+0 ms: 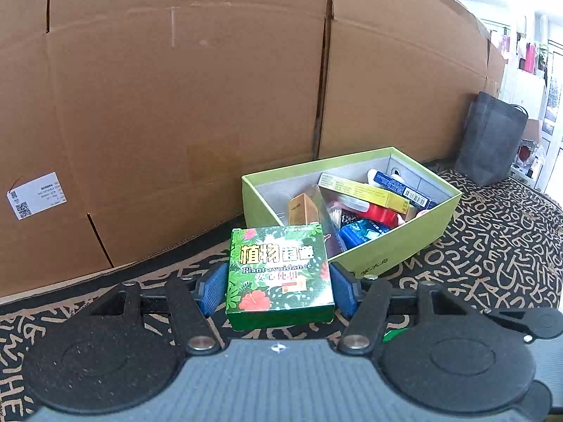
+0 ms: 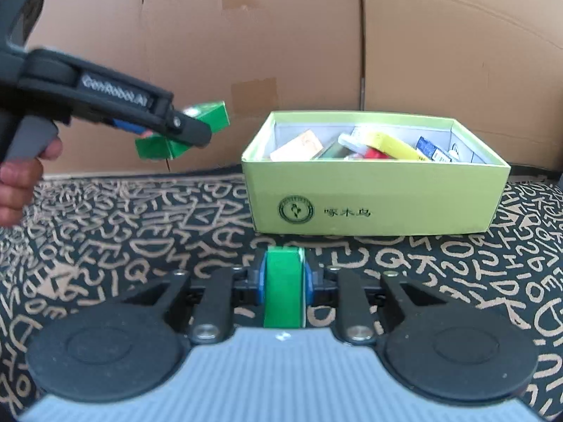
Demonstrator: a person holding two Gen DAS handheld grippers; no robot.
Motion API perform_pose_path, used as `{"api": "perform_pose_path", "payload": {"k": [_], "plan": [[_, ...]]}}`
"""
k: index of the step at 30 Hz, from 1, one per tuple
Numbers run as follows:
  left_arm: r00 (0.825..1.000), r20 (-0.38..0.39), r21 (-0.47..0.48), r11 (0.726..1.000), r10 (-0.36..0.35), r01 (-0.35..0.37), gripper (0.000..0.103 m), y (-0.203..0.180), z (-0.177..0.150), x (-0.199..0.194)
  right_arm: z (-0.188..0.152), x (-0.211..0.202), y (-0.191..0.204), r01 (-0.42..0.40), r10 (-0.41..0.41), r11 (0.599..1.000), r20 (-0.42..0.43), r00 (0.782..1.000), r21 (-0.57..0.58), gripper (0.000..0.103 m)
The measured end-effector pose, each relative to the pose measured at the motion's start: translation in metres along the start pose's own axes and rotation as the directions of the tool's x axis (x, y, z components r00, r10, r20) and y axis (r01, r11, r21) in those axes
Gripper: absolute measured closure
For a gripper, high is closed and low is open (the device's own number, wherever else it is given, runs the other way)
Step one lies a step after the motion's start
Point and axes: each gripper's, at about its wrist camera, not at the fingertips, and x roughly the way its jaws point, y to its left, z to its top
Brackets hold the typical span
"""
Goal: Organize objects
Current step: 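Carry both green boxes into the shoebox and release them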
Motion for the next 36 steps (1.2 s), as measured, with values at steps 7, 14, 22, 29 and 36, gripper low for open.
{"api": "perform_pose_path", "payload": {"k": [7, 14, 22, 29, 36], "plan": [[1.0, -0.001, 0.002, 1.0, -0.022, 0.022, 0.038, 0.0, 0.002, 0.002, -0.008, -0.001, -0.003, -0.013, 0.013, 1.0, -0.019, 1.0, 0.007, 0.085], [0.992, 0.039, -0.02, 0.993, -0.119, 0.12, 0.038, -0.017, 0.027, 0.013, 0.038, -0.029, -0.026, 0.046, -0.045, 0.999, 0.131, 0.99, -0.007, 0.085], [0.987, 0.084, -0.039, 0.989, -0.138, 0.141, 0.038, -0.038, 0.062, 0.063, 0.108, 0.004, -0.067, 0.254, -0.231, 0.964, 0.225, 0.947, -0.078, 0.085], [0.97, 0.136, -0.016, 0.978, -0.202, 0.206, 0.027, -0.035, 0.059, 0.091, 0.109, 0.069, -0.084, 0.324, -0.276, 0.928, 0.243, 0.93, -0.184, 0.068], [0.98, 0.154, -0.1, 0.985, -0.125, 0.141, 0.002, -0.009, 0.032, 0.079, 0.066, 0.059, -0.07, 0.302, -0.235, 0.927, 0.283, 0.93, -0.223, 0.008]]}}
